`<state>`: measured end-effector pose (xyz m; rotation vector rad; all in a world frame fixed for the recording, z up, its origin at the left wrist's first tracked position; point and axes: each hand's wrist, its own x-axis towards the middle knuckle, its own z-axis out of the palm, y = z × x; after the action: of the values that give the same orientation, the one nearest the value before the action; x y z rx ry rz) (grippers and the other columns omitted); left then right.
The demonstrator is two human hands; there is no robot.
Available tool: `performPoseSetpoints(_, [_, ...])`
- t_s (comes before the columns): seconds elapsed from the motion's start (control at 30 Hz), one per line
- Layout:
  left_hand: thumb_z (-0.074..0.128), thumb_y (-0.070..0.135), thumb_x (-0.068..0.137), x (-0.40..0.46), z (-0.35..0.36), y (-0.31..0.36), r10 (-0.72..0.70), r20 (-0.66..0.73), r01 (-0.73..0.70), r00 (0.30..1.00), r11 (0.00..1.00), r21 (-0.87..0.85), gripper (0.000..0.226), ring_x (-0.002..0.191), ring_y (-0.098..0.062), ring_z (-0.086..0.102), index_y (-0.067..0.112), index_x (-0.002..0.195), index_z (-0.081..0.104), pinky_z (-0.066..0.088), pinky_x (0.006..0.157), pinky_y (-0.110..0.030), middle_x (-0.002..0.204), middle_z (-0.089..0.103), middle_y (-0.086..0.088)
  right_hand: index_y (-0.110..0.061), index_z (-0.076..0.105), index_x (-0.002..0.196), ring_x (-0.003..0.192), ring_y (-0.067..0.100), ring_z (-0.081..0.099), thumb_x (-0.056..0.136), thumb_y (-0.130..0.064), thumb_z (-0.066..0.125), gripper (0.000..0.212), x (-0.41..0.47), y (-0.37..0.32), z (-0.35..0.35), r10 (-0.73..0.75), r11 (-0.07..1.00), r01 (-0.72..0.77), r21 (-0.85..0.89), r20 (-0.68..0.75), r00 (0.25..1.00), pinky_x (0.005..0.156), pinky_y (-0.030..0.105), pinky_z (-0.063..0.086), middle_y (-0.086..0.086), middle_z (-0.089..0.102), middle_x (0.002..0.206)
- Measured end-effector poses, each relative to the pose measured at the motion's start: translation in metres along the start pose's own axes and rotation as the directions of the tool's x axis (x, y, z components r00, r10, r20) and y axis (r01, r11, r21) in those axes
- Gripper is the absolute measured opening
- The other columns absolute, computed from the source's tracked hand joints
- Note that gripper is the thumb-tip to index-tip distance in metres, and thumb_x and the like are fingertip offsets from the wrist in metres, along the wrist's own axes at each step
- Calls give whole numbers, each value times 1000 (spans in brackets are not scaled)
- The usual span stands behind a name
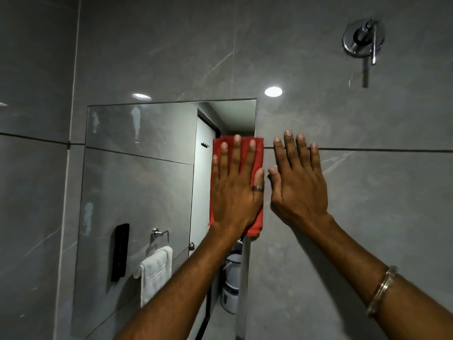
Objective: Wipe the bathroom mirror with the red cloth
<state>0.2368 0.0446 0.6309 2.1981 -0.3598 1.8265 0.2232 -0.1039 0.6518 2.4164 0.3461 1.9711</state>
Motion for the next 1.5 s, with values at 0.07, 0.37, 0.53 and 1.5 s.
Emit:
performPoseSetpoints(0.07, [20,52,108,-41,6,1,-12,23,13,1000,1000,-23,68,161,-30,-6,18,165,3,-3,129,-52,174,-8,-7,-17,5,166,162,23,-8,105,-47,20,69,-10,1,1,4,1000,-3,-15,14,1000,132,47,-2,7,-5,175])
performPoseSetpoints(0.37, [20,52,107,-97,9,-6,11,125,-14,992,1000,23,66,161,-29,-1,23,164,7,10,125,-56,174,-3,-5,-23,-2,165,162,18,-11,104,-45,23,69,-22,2,-11,-20,993,11,116,74,997,133,46,2,4,-6,175])
performPoseSetpoints(0.53, [27,49,108,0,-7,-6,63,71,-61,995,998,-25,68,160,-26,-11,23,164,-2,0,130,-51,173,-11,-4,-23,12,165,162,18,-6,104,-48,21,67,43,0,-30,-14,962,12,271,8,1000,133,42,2,3,3,175])
performPoseSetpoints(1.5, [8,62,100,116,-74,-271,-94,-36,97,995,991,97,69,156,-14,-22,37,161,-11,-24,116,-32,172,-14,6,-39,3,164,162,25,-5,99,-68,0,71,253,-183,14,-442,894,447,-25,114,890,126,65,-5,-4,-7,175])
